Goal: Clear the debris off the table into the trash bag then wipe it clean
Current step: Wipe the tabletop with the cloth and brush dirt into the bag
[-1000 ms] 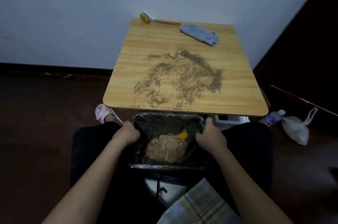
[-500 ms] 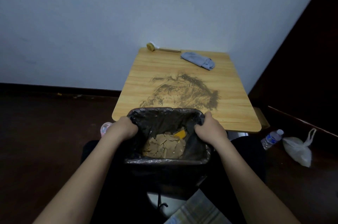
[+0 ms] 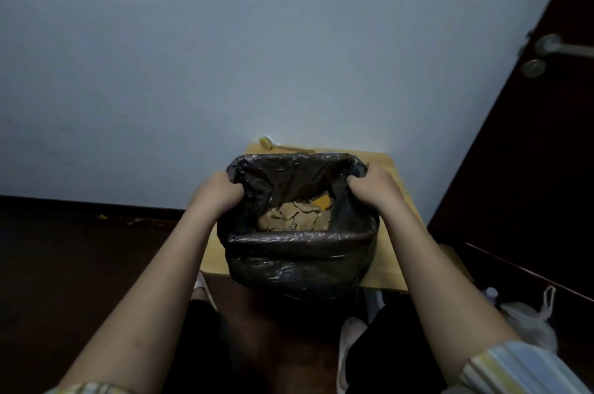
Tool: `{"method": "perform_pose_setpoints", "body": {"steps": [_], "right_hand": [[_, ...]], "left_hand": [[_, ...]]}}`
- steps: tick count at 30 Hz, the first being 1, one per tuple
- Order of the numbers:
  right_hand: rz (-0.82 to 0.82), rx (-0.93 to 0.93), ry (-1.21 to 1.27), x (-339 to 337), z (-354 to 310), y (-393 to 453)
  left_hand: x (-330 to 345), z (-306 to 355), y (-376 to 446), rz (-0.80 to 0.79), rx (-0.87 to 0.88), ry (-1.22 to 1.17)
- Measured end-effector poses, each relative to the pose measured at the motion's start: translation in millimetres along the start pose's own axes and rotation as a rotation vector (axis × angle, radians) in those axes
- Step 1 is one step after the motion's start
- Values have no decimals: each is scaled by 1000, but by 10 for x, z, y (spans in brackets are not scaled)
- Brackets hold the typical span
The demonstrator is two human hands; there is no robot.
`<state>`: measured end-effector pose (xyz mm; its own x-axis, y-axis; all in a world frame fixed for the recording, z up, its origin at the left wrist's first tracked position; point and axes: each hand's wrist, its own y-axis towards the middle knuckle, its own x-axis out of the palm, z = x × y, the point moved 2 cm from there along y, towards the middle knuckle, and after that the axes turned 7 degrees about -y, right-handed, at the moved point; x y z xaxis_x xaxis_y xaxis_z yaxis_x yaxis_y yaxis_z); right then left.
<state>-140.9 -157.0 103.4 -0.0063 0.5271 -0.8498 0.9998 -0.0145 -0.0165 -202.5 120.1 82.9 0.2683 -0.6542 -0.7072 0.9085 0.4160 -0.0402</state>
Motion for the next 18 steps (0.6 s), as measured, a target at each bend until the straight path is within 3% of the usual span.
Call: {"method": "perform_pose_setpoints", "body": {"steps": [18], "right_hand": [[18,-36,783,-6,-486,1940]], "left_hand": [[159,480,1604,202,-157,-171]]}}
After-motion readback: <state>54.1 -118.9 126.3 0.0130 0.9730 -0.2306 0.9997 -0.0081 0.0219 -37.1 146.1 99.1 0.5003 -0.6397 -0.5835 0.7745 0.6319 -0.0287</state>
